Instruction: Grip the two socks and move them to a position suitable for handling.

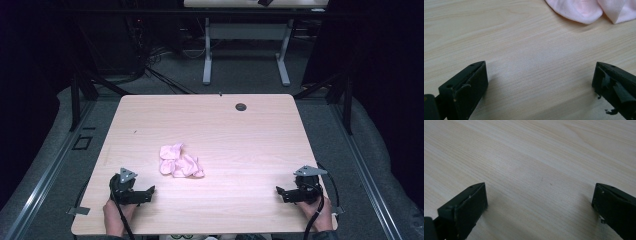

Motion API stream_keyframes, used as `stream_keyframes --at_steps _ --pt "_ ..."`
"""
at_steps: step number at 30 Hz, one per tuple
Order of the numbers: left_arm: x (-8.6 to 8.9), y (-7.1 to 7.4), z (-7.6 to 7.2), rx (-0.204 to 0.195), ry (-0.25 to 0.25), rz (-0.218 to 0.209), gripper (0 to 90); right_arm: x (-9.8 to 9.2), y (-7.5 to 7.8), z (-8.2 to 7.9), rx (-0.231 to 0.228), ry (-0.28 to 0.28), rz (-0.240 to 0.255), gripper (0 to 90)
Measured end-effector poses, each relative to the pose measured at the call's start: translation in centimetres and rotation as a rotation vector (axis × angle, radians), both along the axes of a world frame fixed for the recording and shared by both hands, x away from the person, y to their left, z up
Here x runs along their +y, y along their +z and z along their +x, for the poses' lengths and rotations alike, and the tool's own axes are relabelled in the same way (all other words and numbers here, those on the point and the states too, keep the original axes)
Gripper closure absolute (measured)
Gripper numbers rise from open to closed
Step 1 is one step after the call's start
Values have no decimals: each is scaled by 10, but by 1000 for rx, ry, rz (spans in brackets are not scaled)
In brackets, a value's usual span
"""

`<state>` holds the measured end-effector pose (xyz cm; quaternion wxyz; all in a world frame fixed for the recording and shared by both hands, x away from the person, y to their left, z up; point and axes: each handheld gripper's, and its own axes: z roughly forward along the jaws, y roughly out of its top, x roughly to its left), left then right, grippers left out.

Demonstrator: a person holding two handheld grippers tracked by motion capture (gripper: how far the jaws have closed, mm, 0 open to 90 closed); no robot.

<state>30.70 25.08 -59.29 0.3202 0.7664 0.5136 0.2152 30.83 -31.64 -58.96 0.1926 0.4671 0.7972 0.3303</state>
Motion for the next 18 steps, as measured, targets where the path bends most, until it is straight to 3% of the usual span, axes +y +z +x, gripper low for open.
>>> stream_keyframes --at_steps 18 --pt "-1 0 1 1 6 -1 3 0 0 0 -1 -2 1 0"
